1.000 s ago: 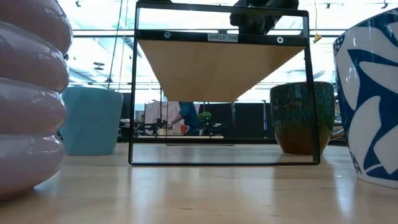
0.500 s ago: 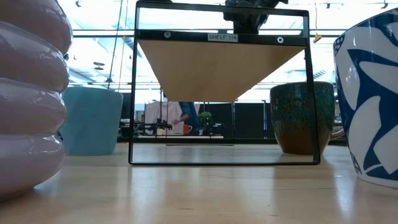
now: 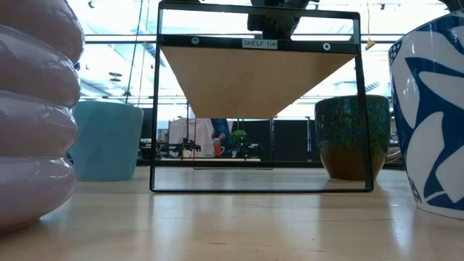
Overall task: Place coffee mugs
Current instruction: Put the blue mug on the shelf
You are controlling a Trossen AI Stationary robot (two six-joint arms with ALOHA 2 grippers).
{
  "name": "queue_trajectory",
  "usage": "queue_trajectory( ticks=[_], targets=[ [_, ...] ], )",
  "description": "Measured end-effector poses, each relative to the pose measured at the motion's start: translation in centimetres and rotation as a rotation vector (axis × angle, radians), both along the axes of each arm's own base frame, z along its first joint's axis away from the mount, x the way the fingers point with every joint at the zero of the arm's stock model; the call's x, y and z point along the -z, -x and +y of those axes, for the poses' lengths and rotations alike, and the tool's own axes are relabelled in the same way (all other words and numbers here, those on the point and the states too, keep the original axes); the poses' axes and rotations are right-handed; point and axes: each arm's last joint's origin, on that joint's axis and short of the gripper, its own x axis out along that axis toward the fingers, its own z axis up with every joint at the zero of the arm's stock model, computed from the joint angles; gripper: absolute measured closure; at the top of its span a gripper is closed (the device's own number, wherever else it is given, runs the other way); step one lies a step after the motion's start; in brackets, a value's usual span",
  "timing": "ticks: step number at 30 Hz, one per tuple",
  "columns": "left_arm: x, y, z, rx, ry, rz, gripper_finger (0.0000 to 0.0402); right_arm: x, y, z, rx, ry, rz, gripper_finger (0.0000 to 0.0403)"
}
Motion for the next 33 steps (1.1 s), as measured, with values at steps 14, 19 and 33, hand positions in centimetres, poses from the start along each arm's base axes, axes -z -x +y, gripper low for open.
queue_trajectory(
  ticks=[14,19,33],
  targets=[
    [0.04,0.04,-0.01,0.0,0.002,0.006,0.0241,-0.16,0.07,0.16,-0.005,-0.007,-0.003,0.0342],
    [0.06,0.03,-0.01,-0.001,0.003,0.006,0.0241,-0.18,0.04,0.13,-0.013,0.0,-0.006,0.0337],
    [0.02,0.07,-0.02,-0.004,0.007,0.003,0.0241,-0.35,-0.21,0.04,-0.019,0.009,-0.038,0.0334]
  ],
)
